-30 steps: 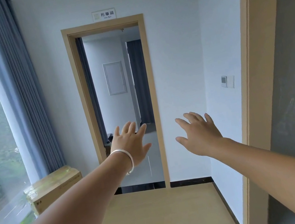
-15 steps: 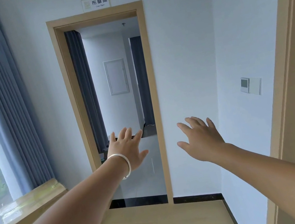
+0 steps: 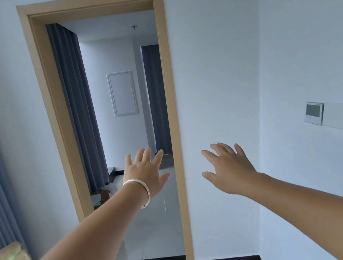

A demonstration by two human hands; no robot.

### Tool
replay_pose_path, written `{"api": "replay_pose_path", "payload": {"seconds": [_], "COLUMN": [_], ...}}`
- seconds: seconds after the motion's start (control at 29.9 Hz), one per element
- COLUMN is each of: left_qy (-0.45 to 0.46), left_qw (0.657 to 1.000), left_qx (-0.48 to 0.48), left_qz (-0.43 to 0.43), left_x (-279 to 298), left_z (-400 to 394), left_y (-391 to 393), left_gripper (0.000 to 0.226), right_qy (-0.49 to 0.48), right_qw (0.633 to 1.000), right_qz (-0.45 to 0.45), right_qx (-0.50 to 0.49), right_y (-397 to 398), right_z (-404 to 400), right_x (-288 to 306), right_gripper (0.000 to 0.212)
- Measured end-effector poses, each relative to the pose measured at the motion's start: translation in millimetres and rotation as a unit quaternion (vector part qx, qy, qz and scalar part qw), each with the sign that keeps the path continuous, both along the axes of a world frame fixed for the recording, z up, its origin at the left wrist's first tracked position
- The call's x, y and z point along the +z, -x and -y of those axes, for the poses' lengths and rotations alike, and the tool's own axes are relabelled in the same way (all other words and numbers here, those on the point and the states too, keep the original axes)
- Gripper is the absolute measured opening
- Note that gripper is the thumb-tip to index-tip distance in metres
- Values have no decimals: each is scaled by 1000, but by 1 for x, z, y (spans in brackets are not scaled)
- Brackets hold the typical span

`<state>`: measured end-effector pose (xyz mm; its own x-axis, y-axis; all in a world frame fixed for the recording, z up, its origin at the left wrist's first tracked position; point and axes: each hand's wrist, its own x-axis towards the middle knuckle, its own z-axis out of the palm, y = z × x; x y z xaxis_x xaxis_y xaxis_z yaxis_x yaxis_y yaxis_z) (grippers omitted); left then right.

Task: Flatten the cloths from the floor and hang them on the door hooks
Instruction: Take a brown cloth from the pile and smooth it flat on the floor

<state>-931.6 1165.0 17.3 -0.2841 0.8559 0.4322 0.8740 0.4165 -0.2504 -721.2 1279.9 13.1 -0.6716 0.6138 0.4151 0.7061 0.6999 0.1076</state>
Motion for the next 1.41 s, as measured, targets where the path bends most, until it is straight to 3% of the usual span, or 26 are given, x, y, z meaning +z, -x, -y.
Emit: {"api": "replay_pose_path", "payload": {"seconds": [0.4,0.77,1.04,1.41], "left_qy": [-19,4,24,12], "left_qw": [1000,989,931,807], "left_qx": [-23,145,359,572], "left_qz": [3,27,63,143], "left_x": [5,-46,-78,-141], "left_z": [-152,-211,-137,68], "left_y": [121,271,350,414], "left_gripper": [69,70,70,72], "right_qy": [-6,-6,-4,27], "right_qw": [1000,987,935,827], "right_qz": [3,2,46,107], "right_qx": [-6,159,351,551], "right_y": [119,323,493,660], "right_z": [-156,-278,-267,-89], "right_x": [9,-9,-33,-104], "right_gripper": [62,61,63,63]}}
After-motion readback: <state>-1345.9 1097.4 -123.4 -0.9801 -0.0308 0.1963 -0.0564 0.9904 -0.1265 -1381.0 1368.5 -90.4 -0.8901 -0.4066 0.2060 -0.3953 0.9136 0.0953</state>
